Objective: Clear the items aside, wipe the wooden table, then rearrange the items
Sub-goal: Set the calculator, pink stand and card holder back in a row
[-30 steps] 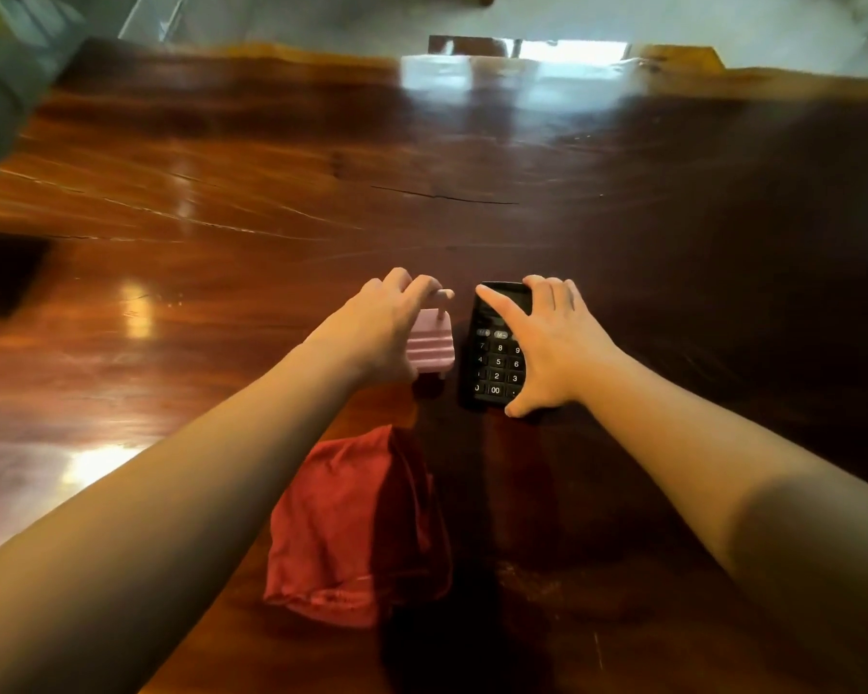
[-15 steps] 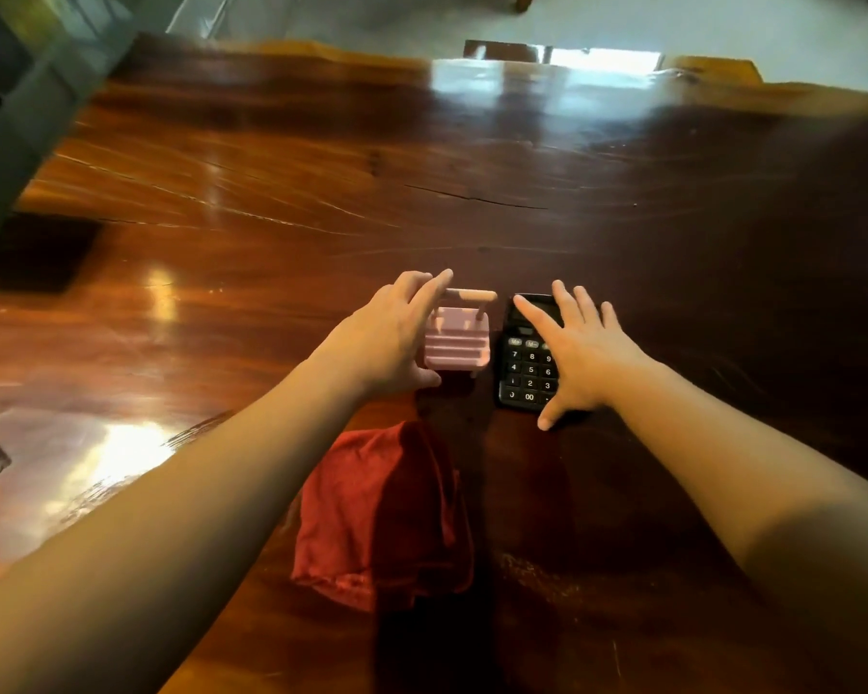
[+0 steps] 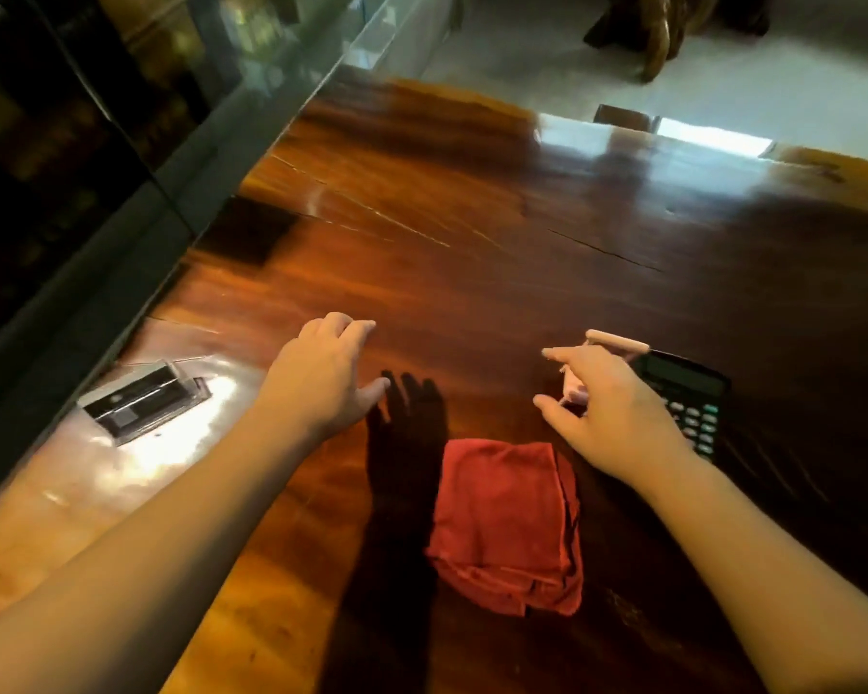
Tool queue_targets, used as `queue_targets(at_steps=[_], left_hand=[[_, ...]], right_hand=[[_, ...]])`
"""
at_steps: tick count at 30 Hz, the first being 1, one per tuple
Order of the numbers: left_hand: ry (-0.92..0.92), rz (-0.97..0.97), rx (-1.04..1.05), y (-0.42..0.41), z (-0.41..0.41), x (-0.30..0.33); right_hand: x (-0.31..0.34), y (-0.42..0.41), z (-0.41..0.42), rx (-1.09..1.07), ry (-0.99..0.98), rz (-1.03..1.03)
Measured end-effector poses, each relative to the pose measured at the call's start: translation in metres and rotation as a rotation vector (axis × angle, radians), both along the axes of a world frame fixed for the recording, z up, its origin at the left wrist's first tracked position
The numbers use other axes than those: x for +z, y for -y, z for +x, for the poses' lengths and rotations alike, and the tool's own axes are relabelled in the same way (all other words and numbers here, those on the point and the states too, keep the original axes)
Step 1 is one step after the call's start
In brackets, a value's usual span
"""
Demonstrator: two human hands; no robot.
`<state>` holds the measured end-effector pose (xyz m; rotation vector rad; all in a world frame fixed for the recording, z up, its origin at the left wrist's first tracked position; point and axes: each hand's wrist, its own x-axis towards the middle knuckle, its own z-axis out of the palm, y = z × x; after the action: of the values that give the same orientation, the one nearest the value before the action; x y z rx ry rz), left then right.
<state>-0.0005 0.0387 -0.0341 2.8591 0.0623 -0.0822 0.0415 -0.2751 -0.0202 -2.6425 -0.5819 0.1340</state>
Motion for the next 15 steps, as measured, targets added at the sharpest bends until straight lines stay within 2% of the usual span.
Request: queue_targets(at_steps=[10,15], left_hand=[[-0.022,0.087,0.304,-0.142,-0.076,-0.012],[-0.139,0.111,0.4,-0.194,-0.093,-0.025]], right_hand=[[-0.016,-0.174,-0.025,0.335,-0.135,0.002],[-0.028,-0.234,-0.039,0.429,-0.188,-0.037]])
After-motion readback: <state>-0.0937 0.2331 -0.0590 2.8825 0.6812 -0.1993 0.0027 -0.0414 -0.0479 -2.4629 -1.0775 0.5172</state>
